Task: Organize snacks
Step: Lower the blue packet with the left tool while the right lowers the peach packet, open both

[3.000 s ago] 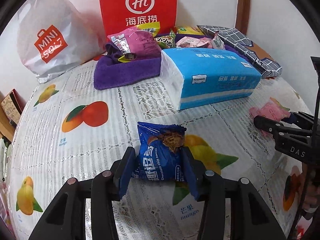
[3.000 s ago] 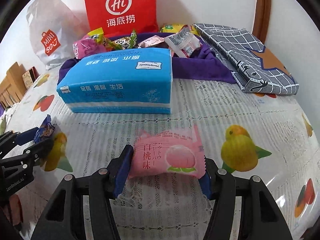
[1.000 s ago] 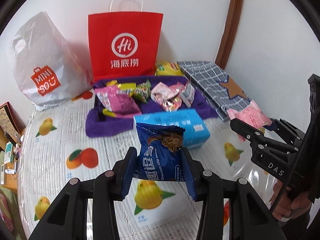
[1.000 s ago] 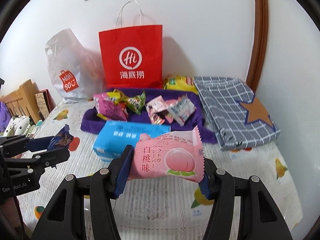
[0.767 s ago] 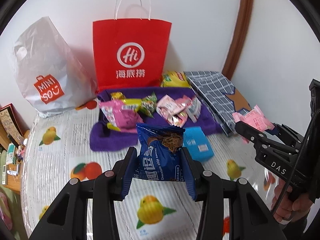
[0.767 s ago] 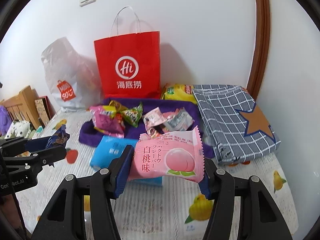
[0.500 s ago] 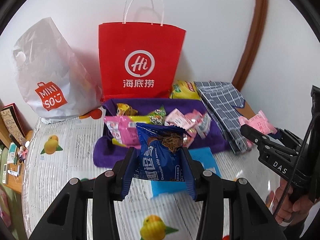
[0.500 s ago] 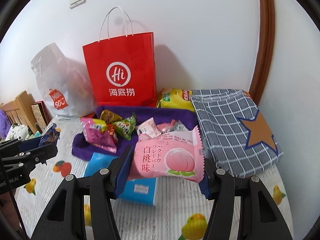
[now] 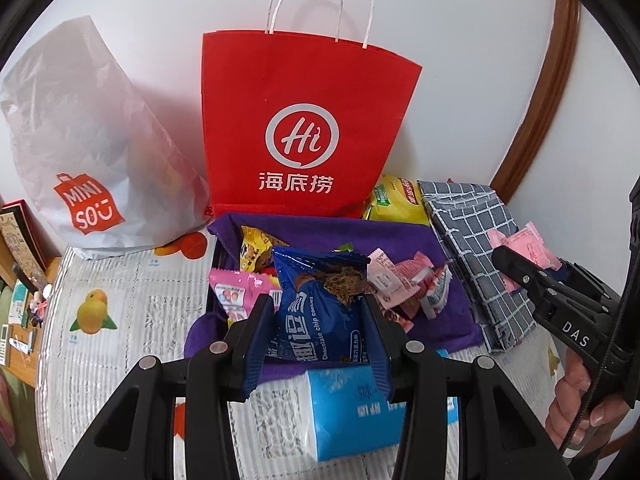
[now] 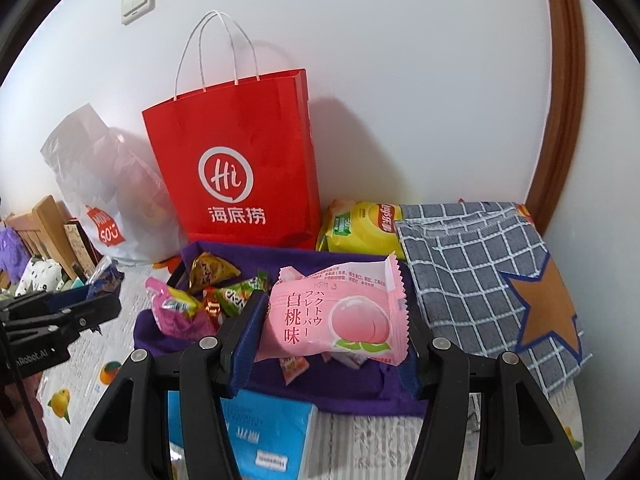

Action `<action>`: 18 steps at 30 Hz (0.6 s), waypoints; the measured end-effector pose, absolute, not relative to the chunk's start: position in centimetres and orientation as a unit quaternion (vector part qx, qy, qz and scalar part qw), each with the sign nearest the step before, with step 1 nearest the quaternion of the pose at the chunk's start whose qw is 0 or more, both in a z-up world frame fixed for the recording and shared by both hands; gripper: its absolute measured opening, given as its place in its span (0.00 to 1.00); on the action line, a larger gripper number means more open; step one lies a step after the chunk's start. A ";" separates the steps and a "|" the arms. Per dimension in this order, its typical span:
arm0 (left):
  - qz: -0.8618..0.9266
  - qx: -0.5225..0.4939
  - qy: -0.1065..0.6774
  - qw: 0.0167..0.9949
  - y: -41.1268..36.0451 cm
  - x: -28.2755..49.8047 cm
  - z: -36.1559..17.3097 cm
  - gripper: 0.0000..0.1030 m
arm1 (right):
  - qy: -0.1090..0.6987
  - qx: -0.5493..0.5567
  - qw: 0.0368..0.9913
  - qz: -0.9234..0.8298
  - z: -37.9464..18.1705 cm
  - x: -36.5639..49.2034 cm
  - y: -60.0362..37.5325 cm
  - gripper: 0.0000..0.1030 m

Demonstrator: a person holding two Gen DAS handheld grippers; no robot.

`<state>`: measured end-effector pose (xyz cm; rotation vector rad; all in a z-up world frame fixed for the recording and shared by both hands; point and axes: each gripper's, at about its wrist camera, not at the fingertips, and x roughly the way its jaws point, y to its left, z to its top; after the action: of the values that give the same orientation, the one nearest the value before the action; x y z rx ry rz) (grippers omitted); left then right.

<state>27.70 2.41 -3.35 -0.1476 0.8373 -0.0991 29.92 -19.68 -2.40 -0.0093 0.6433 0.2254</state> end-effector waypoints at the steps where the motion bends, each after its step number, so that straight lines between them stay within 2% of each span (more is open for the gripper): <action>1: -0.048 -0.071 0.406 0.910 2.4 28.0 -3.3 0.41 | 0.315 -0.004 0.942 0.114 -2.4 30.4 -19.5 0.56; 18: -0.041 -0.075 0.402 0.912 2.8 31.8 -2.8 0.41 | 0.313 0.013 0.940 0.138 -2.6 35.3 -18.5 0.56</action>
<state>31.78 2.76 -2.78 -0.1538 0.8293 -0.0843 35.29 -18.55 -2.63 0.0275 0.6389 0.2822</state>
